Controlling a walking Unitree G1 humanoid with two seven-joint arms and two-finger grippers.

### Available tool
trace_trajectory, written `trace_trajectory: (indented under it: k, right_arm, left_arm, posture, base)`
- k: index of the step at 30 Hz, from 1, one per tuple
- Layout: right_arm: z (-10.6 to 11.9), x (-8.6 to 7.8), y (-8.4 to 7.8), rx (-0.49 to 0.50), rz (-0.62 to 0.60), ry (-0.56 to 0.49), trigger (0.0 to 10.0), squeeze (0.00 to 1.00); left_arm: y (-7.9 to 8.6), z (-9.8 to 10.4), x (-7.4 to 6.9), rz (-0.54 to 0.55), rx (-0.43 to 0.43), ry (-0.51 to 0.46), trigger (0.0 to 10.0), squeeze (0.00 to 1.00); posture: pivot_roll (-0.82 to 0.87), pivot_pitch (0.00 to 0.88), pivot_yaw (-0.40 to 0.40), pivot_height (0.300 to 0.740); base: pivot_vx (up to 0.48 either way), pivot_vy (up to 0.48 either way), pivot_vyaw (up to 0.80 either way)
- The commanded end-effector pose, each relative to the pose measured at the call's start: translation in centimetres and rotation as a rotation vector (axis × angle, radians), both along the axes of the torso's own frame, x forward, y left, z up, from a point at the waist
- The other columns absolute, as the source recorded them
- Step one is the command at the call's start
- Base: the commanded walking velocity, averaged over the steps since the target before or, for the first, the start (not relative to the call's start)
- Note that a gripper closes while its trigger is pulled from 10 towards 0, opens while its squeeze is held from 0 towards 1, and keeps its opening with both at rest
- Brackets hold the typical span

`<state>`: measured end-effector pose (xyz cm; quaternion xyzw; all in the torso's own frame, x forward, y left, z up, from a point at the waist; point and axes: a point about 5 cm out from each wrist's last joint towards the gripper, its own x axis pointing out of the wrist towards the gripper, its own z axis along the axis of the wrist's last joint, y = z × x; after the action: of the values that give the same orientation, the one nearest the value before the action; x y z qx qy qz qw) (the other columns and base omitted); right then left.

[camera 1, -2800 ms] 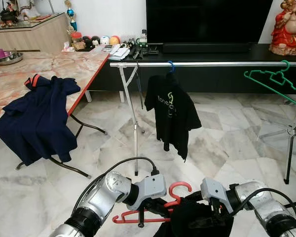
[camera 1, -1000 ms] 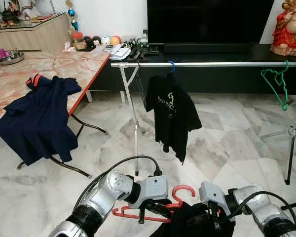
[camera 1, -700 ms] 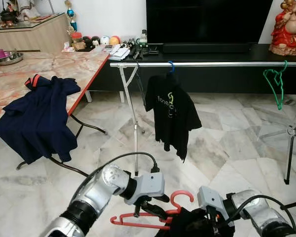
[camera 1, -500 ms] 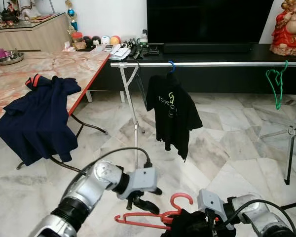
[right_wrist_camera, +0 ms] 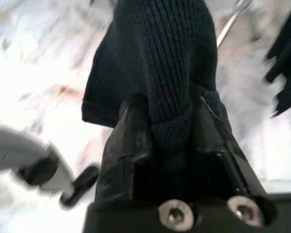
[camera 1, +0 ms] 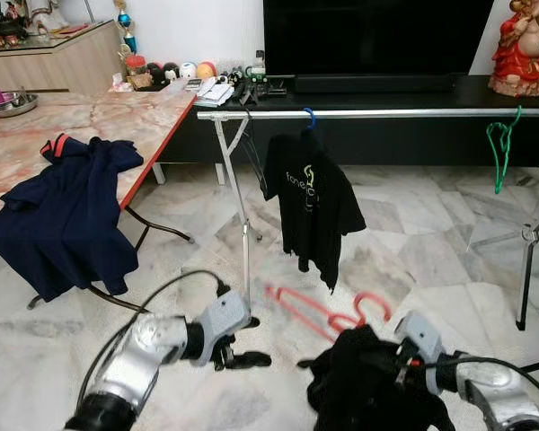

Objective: Hang hanger

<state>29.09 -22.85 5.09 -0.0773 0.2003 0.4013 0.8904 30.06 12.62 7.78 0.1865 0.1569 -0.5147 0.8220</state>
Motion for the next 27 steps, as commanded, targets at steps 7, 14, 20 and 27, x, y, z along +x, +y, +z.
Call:
trace_trajectory:
  k: [7, 14, 20, 27]
  right_arm:
    - [5.0, 2.1, 1.3, 0.031, 0.085, -0.173, 0.0, 0.00]
    - [7.1, 2.2, 2.0, -0.035, 0.175, -0.201, 0.0, 0.00]
    - [7.8, 2.5, 2.5, -0.028, 0.171, -0.204, 0.0, 0.00]
    - [8.7, 2.7, 3.7, -0.021, 0.194, -0.220, 0.0, 0.00]
  left_arm:
    - [-0.9, -3.2, 0.3, 0.195, 0.067, -0.064, 10.0, 0.00]
    - [-1.8, -3.9, 1.2, 0.312, 0.119, -0.149, 10.0, 0.00]
    - [-2.4, -4.4, 1.1, 0.297, 0.190, -0.204, 10.0, 0.00]
    - [-3.1, -4.9, 0.8, 0.263, 0.201, -0.216, 10.0, 0.00]
  posture:
    - [-0.05, 0.040, 0.032, 0.740]
    - [-0.08, 0.021, 0.036, 0.740]
    - [-0.08, 0.010, 0.033, 0.740]
    - [-0.07, 0.003, 0.032, 0.740]
  base:
    - [0.000, 0.000, 0.00]
    - [0.000, 0.000, 0.00]
    - [0.000, 0.000, 0.00]
    - [0.000, 0.000, 0.00]
